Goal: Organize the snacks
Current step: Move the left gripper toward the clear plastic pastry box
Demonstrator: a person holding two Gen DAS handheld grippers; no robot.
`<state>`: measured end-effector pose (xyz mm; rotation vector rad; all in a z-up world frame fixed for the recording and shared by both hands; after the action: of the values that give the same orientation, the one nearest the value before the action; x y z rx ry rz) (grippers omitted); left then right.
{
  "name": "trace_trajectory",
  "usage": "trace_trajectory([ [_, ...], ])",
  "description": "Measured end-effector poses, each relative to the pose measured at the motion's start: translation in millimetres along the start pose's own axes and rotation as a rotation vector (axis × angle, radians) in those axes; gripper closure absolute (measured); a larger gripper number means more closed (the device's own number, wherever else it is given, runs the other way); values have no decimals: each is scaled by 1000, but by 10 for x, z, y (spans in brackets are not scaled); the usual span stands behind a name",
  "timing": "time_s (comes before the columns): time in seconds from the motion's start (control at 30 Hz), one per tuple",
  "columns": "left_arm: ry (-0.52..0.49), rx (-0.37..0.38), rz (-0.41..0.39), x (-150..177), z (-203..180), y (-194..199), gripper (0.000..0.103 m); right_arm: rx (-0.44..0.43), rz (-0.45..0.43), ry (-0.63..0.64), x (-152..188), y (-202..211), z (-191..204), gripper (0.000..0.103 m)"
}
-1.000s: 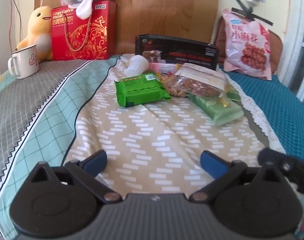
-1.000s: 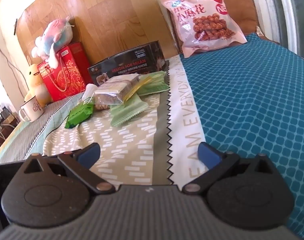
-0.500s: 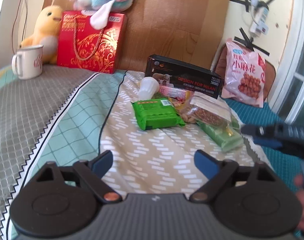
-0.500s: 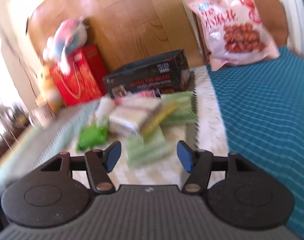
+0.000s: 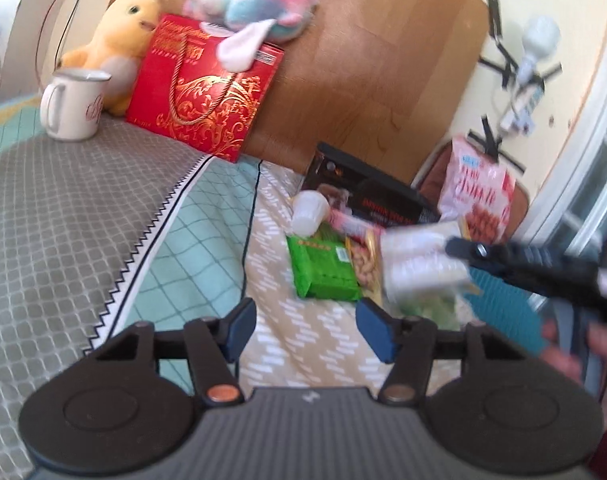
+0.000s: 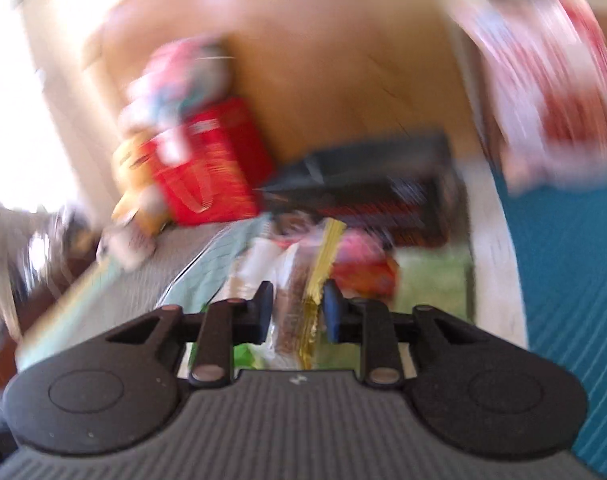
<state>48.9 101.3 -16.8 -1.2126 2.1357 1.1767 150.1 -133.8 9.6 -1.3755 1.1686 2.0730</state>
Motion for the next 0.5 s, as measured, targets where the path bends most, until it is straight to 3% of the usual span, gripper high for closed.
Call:
trace_trajectory([
  [0.13,97,57,14,-95,136,67,47,-43,14,477,263,221,907,80],
  [0.2,112,59,23,-88,172,80,47,-134,72,582,540,260,1273,80],
  [0.23,115,64,29,-73,184,90,47,-191,106,601,664,273,1407,77],
  [0.33,105,85,50,-18,131,111,47,-246,120,602,810,363,1541,43],
  [0.4,80,96,64,27,82,128,47,-272,103,560,759,433,1459,41],
  [0.5,59,129,117,124,17,104,47,-246,99,475,639,442,1206,36],
])
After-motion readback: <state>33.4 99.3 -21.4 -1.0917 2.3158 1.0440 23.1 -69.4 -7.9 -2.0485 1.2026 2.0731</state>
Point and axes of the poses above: each gripper's, at about its wrist camera, not at the fingertips, and y roughly against the way its jaws point, z to its left, x to its underside, the point moved 10 cm from there along -y, roughly the way its jaws point, and after that the axes turned 8 degrees about y, right-handed, at the moved point
